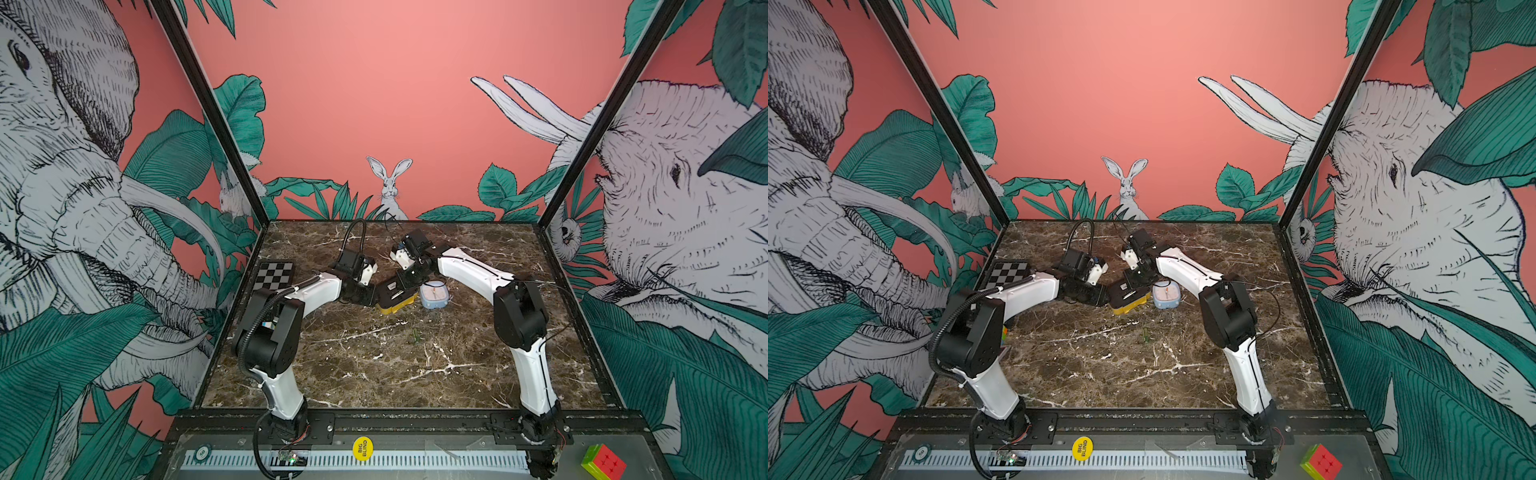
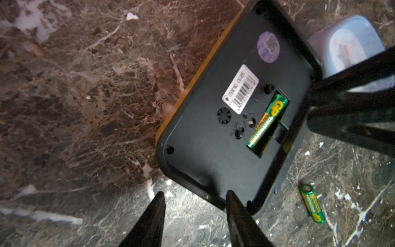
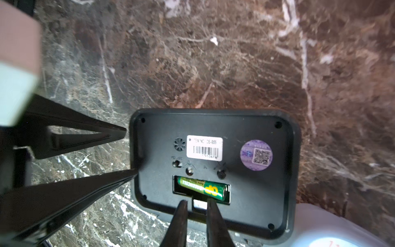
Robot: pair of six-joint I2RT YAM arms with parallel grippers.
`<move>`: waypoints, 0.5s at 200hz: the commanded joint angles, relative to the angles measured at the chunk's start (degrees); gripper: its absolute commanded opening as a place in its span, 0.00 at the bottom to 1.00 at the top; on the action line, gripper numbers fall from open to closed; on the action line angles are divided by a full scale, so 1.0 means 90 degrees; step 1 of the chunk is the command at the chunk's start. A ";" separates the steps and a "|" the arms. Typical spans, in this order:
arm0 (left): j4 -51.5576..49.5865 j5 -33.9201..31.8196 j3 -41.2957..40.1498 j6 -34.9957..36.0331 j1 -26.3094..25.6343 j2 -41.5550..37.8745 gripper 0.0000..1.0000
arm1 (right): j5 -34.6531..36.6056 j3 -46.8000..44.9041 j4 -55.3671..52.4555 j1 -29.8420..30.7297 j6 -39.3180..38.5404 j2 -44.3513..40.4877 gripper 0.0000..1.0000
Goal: Insert the battery into the alarm
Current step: Install the battery in the alarm.
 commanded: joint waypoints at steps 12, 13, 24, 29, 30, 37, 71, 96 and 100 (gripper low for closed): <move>-0.0229 -0.0056 0.0095 0.0057 0.0058 0.0072 0.46 | 0.0269 0.0059 -0.0079 -0.0024 -0.0013 0.0081 0.16; -0.0227 -0.0061 0.0093 0.0060 0.0058 0.0077 0.46 | 0.0272 0.0056 -0.0075 -0.0024 -0.0012 0.0080 0.16; -0.0244 -0.0085 0.0073 0.0076 0.0061 0.0119 0.45 | 0.0293 0.0041 -0.0039 -0.0024 -0.0011 0.0079 0.16; -0.0254 -0.0095 0.0064 0.0085 0.0059 0.0135 0.45 | 0.0325 0.0047 -0.0042 -0.0024 0.0006 0.0093 0.16; -0.0255 -0.0095 0.0058 0.0088 0.0059 0.0143 0.44 | 0.0330 0.0050 -0.0042 -0.0024 0.0007 0.0091 0.16; -0.0265 -0.0096 0.0047 0.0108 0.0060 0.0150 0.44 | 0.0321 0.0060 -0.0065 -0.0025 0.0004 0.0125 0.16; -0.0255 -0.0143 -0.0005 0.0128 0.0058 0.0180 0.42 | 0.0325 0.0103 -0.0142 -0.0016 -0.0010 0.0244 0.16; -0.0245 -0.0145 -0.0042 0.0119 0.0060 0.0201 0.41 | 0.0259 0.0170 -0.0225 -0.0014 -0.0007 0.0328 0.14; -0.0240 -0.0145 -0.0045 0.0116 0.0058 0.0209 0.41 | 0.0229 0.0179 -0.0212 -0.0016 -0.0007 0.0333 0.14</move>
